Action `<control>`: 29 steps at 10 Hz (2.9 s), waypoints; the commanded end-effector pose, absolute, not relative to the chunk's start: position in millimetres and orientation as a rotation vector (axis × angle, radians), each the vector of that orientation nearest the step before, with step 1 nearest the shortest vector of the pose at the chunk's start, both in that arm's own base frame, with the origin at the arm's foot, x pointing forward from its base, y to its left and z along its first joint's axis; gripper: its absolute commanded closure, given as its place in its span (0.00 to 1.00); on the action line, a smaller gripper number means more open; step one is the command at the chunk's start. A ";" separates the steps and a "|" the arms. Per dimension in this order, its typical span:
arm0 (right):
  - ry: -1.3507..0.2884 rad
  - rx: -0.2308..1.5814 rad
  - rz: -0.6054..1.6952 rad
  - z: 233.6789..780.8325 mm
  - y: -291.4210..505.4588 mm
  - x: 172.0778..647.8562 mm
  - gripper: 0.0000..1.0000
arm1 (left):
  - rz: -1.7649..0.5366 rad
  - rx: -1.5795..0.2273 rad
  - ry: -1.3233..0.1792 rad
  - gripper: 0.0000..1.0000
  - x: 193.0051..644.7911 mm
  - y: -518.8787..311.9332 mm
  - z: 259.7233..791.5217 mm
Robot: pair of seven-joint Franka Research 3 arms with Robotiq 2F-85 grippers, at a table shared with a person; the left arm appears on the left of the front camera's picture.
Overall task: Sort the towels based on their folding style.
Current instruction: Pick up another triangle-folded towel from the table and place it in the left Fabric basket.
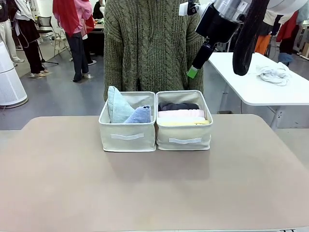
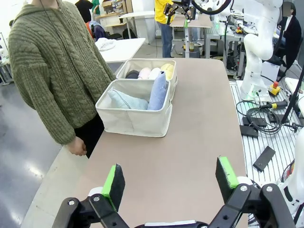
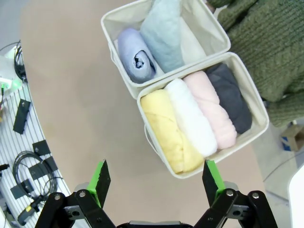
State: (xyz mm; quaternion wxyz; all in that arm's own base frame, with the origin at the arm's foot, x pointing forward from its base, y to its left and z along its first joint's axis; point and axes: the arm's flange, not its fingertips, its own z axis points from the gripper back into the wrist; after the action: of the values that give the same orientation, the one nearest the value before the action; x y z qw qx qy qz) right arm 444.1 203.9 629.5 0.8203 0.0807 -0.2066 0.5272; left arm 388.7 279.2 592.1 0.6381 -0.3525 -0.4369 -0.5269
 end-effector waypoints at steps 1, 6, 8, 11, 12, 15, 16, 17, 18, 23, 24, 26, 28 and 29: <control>-0.440 0.172 1.123 629.5 204.0 444.1 0.00 | -1.204 -0.803 -0.999 0.00 386.4 278.4 593.5; -0.433 0.079 0.687 672.1 2.3 425.1 0.00 | -1.204 -0.803 -0.999 0.00 386.4 278.4 593.5; -0.391 0.077 0.530 664.6 -55.0 408.9 0.00 | -1.204 -0.803 -0.999 0.00 386.4 278.4 593.5; -0.352 0.175 0.507 650.0 -71.6 406.0 0.00 | -1.204 -0.803 -0.999 0.00 386.4 278.4 593.5; -0.362 0.100 0.517 660.7 -90.1 403.4 0.00 | -1.204 -0.803 -0.999 0.00 386.4 278.4 593.5; -0.362 0.100 0.517 660.7 -90.1 403.4 0.00 | -1.204 -0.803 -0.999 0.00 386.4 278.4 593.5; -0.355 0.117 0.513 659.0 -87.7 403.2 0.00 | -1.204 -0.803 -0.999 0.00 386.4 278.4 593.5; -0.368 0.476 0.712 663.5 -107.5 403.6 0.00 | -1.204 -0.803 -0.999 0.00 386.4 278.4 593.5; -0.450 0.641 0.876 663.0 -129.7 403.0 0.00 | -1.204 -0.803 -0.999 0.00 386.4 278.4 593.5; -1.098 0.697 1.096 610.5 -225.8 405.9 0.00 | -1.204 -0.803 -0.999 0.00 386.4 278.4 593.5; -1.121 0.667 1.081 610.5 -238.7 404.2 0.00 | -1.204 -0.803 -0.999 0.00 386.4 278.4 593.5; -1.119 0.699 1.124 617.8 -258.5 398.8 0.00 | -1.204 -0.803 -0.999 0.00 386.4 278.4 593.5; -1.004 0.746 1.187 624.2 -271.0 395.4 0.00 | -1.204 -0.803 -0.999 0.00 386.4 278.4 593.5; -0.941 0.807 1.235 626.2 -275.3 394.3 0.00 | -1.204 -0.803 -0.999 0.00 386.4 278.4 593.5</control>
State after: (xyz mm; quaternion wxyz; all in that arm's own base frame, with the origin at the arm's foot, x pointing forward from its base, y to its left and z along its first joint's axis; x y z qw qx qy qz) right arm 389.0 -262.1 617.7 0.6460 0.3372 -0.4502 0.5160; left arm 389.0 279.2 592.0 0.6382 -0.3525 -0.4367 -0.5270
